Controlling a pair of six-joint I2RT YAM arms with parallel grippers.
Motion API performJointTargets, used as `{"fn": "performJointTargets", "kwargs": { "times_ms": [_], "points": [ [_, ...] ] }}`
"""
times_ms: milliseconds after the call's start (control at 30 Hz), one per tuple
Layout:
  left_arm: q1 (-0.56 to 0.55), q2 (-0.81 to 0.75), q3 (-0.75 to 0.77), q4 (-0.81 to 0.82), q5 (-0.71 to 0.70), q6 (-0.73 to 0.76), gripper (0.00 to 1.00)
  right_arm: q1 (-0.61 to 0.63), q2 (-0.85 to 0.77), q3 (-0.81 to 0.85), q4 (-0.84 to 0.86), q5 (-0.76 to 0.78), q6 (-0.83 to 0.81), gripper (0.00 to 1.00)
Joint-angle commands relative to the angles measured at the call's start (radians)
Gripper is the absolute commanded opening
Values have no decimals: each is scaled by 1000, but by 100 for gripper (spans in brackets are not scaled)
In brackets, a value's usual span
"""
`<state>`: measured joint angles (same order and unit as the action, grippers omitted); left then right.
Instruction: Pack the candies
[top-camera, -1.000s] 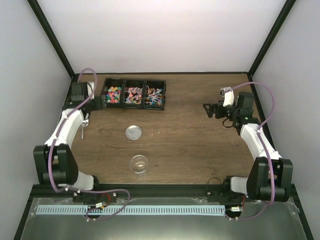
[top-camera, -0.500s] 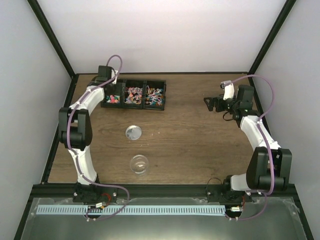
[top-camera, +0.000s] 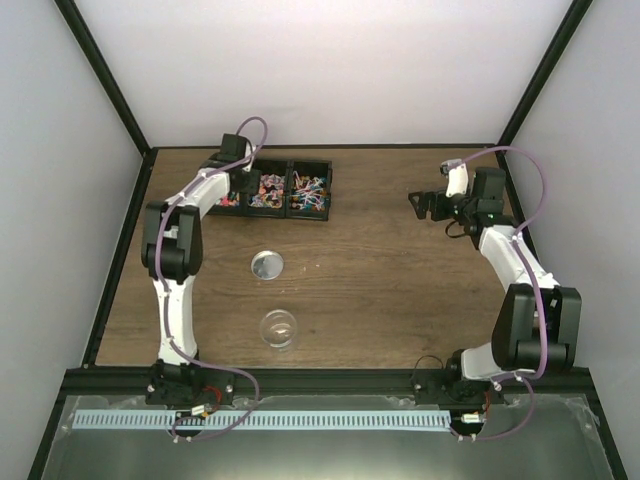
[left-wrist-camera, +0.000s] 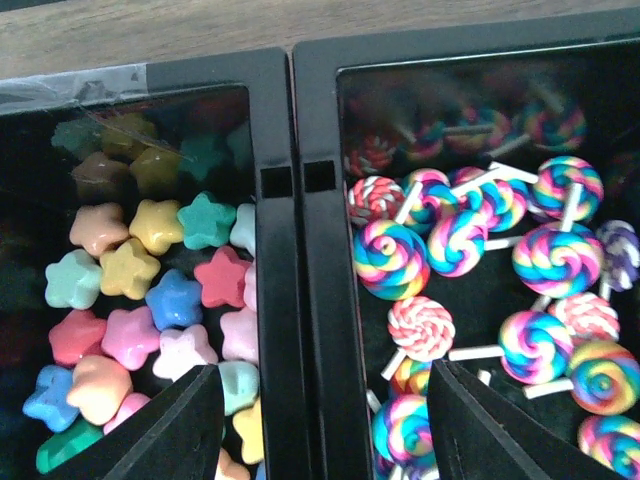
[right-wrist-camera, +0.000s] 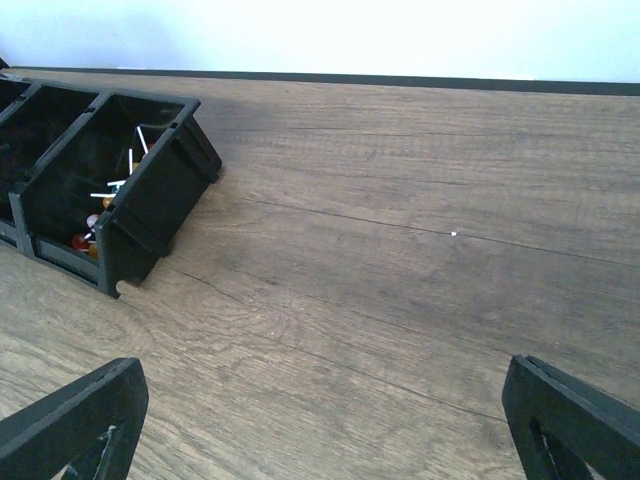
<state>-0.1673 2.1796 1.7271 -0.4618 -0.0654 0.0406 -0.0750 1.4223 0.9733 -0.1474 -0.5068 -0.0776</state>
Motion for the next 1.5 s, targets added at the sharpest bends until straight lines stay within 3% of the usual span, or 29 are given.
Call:
{"fn": "performJointTargets", "kwargs": {
  "times_ms": [0,300,500,867,1133,1233,1333,1400,1467],
  "points": [
    [0,51,57,-22,-35,0,56,12,15,62,0,11,2,100],
    [-33,21,39,-22,73,23,26,12,24,72,1,10,19,100],
    [-110,-20,0,-19,126,17,22,12,25,68,-3,14,22,100],
    [-347,-109,-176,26,169,-37,19,12,6,52,-19,16,19,100],
    [-431,-128,-219,49,148,-129,21,12,-14,29,-27,-3,23,100],
    [-434,-139,-193,32,150,-141,35,12,-11,29,-27,-21,18,100],
    [-422,-193,-169,3,151,-125,73,13,-7,36,-24,-58,9,100],
    [-396,-277,-194,13,167,-107,94,19,-3,40,-19,-80,5,100],
    [-356,-377,-239,27,206,-72,100,27,7,50,-15,-96,1,100]
  ]
}}
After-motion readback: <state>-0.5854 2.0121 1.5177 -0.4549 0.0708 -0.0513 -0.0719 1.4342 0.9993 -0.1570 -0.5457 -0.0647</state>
